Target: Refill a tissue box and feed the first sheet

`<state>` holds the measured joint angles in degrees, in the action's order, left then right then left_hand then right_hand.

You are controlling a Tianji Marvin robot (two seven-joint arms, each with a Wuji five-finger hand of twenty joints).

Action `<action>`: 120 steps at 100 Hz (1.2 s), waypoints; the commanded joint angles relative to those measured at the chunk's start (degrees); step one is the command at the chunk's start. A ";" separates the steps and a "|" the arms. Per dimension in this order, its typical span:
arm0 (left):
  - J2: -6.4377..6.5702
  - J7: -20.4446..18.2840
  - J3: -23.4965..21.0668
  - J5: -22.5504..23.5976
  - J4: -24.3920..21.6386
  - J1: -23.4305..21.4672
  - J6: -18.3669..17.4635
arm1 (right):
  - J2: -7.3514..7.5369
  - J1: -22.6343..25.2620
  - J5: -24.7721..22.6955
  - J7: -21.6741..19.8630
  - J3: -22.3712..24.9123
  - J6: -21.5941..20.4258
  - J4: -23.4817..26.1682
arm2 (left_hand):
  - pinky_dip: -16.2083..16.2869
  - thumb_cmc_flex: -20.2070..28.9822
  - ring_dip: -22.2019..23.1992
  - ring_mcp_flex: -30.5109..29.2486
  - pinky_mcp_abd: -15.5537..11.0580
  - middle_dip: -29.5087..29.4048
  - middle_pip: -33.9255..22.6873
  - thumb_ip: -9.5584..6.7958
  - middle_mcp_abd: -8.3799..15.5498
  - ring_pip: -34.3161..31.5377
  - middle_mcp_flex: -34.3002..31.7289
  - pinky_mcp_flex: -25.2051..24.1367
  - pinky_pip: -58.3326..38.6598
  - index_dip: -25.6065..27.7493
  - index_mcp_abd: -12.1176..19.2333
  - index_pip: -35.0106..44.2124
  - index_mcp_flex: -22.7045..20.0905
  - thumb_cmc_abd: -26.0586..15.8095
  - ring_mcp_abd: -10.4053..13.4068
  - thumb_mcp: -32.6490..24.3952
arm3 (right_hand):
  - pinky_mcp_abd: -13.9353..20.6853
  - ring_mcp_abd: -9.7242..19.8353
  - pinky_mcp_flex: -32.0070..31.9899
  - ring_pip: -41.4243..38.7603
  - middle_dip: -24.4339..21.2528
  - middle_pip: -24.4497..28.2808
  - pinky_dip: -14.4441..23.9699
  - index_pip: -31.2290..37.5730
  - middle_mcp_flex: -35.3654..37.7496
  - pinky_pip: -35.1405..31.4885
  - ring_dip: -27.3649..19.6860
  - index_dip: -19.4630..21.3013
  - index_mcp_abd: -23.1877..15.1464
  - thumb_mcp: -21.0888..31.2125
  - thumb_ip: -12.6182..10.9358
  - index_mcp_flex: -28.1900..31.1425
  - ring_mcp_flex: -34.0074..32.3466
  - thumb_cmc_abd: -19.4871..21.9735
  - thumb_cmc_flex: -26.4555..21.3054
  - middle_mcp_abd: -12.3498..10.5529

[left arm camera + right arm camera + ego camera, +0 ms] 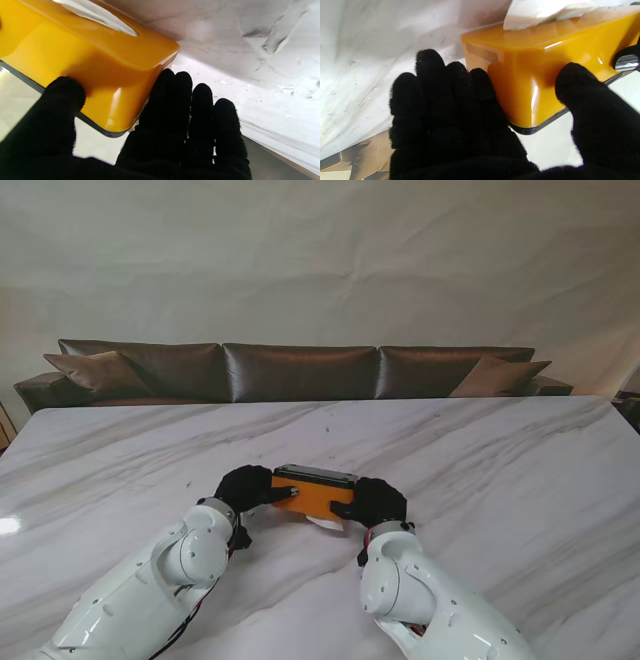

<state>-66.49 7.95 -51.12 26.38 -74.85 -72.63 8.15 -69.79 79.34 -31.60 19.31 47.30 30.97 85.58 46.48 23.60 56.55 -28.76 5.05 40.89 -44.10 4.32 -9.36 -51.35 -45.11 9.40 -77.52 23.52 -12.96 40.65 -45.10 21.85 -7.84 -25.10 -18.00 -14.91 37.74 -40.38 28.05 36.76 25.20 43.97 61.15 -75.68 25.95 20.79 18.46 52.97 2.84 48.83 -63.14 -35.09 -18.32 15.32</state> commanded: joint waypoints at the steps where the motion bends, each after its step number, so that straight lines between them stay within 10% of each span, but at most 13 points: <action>1: -1.56 -0.74 0.50 -0.48 -2.28 -0.16 -1.44 | -1.65 0.51 -0.33 -1.11 -0.92 -1.27 2.35 | 1.14 4.50 1.59 -3.14 0.30 1.95 -5.29 -2.68 8.77 -2.75 -6.92 1.13 1.66 6.93 20.12 15.00 -6.24 -6.69 -1.31 -2.70 | 2.51 2.54 1.19 -1.89 2.63 2.56 -0.22 9.53 7.20 -2.60 0.96 -1.45 -24.66 2.47 1.77 6.14 -2.46 -1.83 -0.90 -11.74; 54: -2.22 0.27 -2.57 -3.31 -3.50 -1.48 3.37 | -4.39 -1.73 5.12 2.62 0.61 2.48 -2.35 | 3.04 3.36 5.08 -11.56 3.59 8.46 -13.62 -3.72 5.75 -10.28 -17.84 7.51 -2.58 21.62 20.21 28.48 -15.66 -6.85 -5.23 -4.86 | 0.98 2.41 8.54 -11.53 9.46 11.31 -0.38 20.62 19.25 -10.29 3.44 17.36 -27.00 8.24 -2.00 19.40 -11.46 3.88 2.27 -13.77; 70: -2.21 0.51 -3.20 -3.09 -2.96 -1.70 4.84 | -5.14 -2.50 8.17 3.01 1.61 2.88 -4.79 | 2.15 0.84 2.68 -5.77 2.31 5.10 -5.89 -3.59 5.68 -4.97 -10.31 4.18 -0.02 15.55 18.13 15.53 -9.82 -10.01 -4.94 0.70 | 0.75 1.90 8.06 -11.04 9.33 10.97 -0.61 19.16 18.66 -10.38 2.76 18.43 -26.78 7.17 -2.20 19.35 -11.31 4.99 3.64 -13.16; 99: -1.59 -1.28 -8.59 -6.45 -5.88 -5.90 4.45 | -3.21 0.26 8.14 -0.23 4.43 1.62 -1.51 | 2.13 -2.28 1.17 2.15 1.21 1.61 -1.01 -4.38 3.14 -0.25 -1.28 0.53 1.81 7.98 13.96 4.41 -3.92 -16.29 -6.26 21.36 | -0.38 -1.17 2.72 -7.29 8.42 7.18 -1.54 7.92 11.79 -8.14 2.07 20.94 -20.21 -8.42 -6.65 13.95 -6.06 16.05 22.59 -7.89; 120: 0.87 -7.88 -12.76 -3.15 -9.85 -9.23 5.30 | -0.72 3.02 4.66 -4.87 6.29 1.82 2.32 | 0.23 -7.26 -2.02 7.54 -0.64 0.52 4.56 -10.04 6.04 7.71 8.42 -1.62 3.80 6.99 14.09 -4.74 8.00 -13.30 -3.53 23.98 | 0.23 -1.97 -5.13 -3.30 8.31 4.32 -1.84 -1.14 -1.20 -2.88 2.30 18.49 -17.64 -7.03 -7.27 0.89 4.06 15.47 27.73 -6.69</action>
<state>-67.04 0.57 -63.12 22.95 -84.07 -80.97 13.01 -71.51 81.01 -26.68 15.49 53.00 32.75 86.97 47.78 18.92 56.28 -24.33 8.57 42.34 -41.74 -3.52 -5.91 -45.98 -41.05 8.98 -79.55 31.61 -1.50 38.88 -41.89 7.42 -12.30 -1.67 -20.26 -15.26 35.12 -45.47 36.81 42.51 23.95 45.56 63.86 -80.00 28.07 40.08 0.73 45.92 -3.52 54.29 -61.79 -20.02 7.00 7.98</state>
